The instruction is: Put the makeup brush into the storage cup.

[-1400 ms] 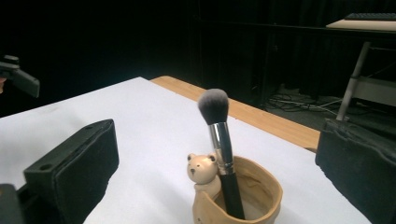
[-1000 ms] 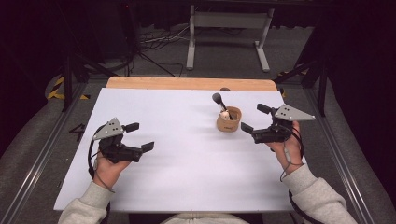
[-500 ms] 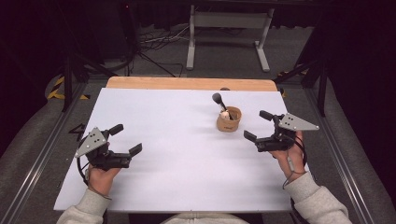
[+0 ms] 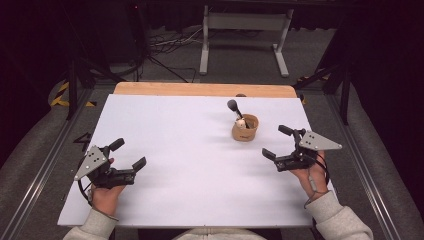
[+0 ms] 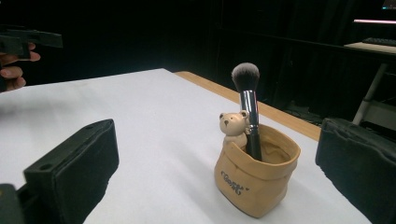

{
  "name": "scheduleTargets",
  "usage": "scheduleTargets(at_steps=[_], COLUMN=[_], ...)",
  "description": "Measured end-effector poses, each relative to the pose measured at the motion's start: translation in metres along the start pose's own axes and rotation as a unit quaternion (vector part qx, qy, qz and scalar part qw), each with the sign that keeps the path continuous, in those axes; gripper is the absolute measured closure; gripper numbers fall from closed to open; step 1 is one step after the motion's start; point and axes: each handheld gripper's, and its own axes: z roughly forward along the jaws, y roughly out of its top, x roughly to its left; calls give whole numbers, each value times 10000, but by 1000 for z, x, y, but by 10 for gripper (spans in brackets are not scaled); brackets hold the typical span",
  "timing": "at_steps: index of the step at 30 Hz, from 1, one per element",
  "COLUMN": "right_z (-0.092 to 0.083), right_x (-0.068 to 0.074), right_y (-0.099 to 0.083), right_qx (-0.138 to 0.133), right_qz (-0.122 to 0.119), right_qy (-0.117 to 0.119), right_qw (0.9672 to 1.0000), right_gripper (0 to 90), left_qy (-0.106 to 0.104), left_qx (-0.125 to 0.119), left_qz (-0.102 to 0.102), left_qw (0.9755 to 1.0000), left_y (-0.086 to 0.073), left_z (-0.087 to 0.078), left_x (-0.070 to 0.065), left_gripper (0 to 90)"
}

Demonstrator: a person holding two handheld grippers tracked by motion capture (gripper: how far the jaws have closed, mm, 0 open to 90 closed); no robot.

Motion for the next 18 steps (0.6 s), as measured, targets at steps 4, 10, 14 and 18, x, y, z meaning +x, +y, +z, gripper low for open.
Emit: scheduleTargets(at_steps=[4, 10, 14, 18], right_z=[-2, -5, -8, -10], right_x=[1, 4, 5, 5], right_y=[-5, -11, -19, -24], right_qx=[-14, -113, -160, -183], right_qz=[-75, -172, -193, -189], right_qy=[35, 86, 77, 69], right_qw=[10000, 9998, 9997, 9996], right_gripper=[0, 0, 0, 0], left_qy=[213, 206, 277, 311], left_qx=[-43, -181, -243, -209], left_qz=[76, 84, 208, 389], left_qw=[9997, 9996, 9991, 9985], left_y=[-5, -12, -14, -19], left_z=[-3, -11, -12, -10], left_x=[-3, -1, 0, 1], left_gripper=[0, 0, 0, 0])
